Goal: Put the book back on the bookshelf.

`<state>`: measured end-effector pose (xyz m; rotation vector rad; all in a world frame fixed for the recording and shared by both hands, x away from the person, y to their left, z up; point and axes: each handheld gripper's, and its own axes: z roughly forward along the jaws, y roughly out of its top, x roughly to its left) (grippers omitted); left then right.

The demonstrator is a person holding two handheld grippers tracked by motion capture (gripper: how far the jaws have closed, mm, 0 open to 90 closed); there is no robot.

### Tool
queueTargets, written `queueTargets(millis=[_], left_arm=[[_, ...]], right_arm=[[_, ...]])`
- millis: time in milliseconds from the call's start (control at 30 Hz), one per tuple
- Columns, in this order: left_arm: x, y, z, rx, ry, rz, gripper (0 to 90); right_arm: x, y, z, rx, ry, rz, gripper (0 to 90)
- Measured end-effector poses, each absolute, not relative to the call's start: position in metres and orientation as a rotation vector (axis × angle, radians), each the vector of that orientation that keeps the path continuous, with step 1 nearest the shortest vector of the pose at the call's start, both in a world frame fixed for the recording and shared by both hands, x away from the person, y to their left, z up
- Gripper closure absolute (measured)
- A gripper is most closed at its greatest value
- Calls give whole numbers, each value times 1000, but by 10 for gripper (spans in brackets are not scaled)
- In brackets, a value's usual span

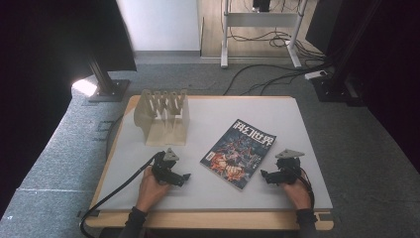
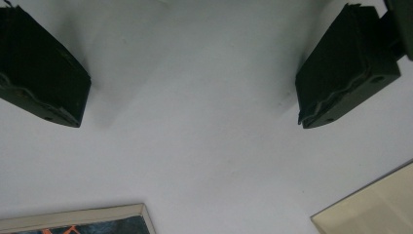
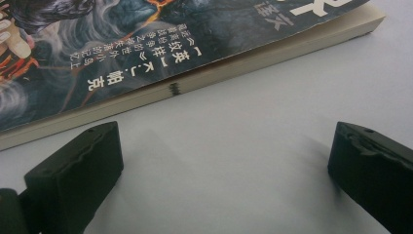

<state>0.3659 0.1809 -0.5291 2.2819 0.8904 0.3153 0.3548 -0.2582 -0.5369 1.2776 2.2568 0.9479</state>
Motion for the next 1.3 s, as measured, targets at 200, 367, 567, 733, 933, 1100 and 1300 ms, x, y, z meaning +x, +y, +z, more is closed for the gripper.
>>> queueTargets(millis=[200,367,567,733,933,1100,1300], left_arm=[[366,181,-529,2282,891,314,0],[366,181,-529,2282,892,312,0],[368,180,-524,2301,881,270,0],[372,176,-513,2280,860,244,0],[378,166,-503,2300,830,246,0],[390,147,-493,2307,790,236,0],[400,123,-487,2328,738,245,0]], right_arm=[[355,-258,-537,1287,2252,950,0],[356,-258,-535,1303,2251,954,0],[356,-258,-526,1282,2241,981,0],[357,-256,-516,1256,2234,1010,0],[365,-250,-512,1223,2257,1000,0],[375,-244,-508,1203,2260,1000,0],[390,-238,-506,1174,2276,989,0]])
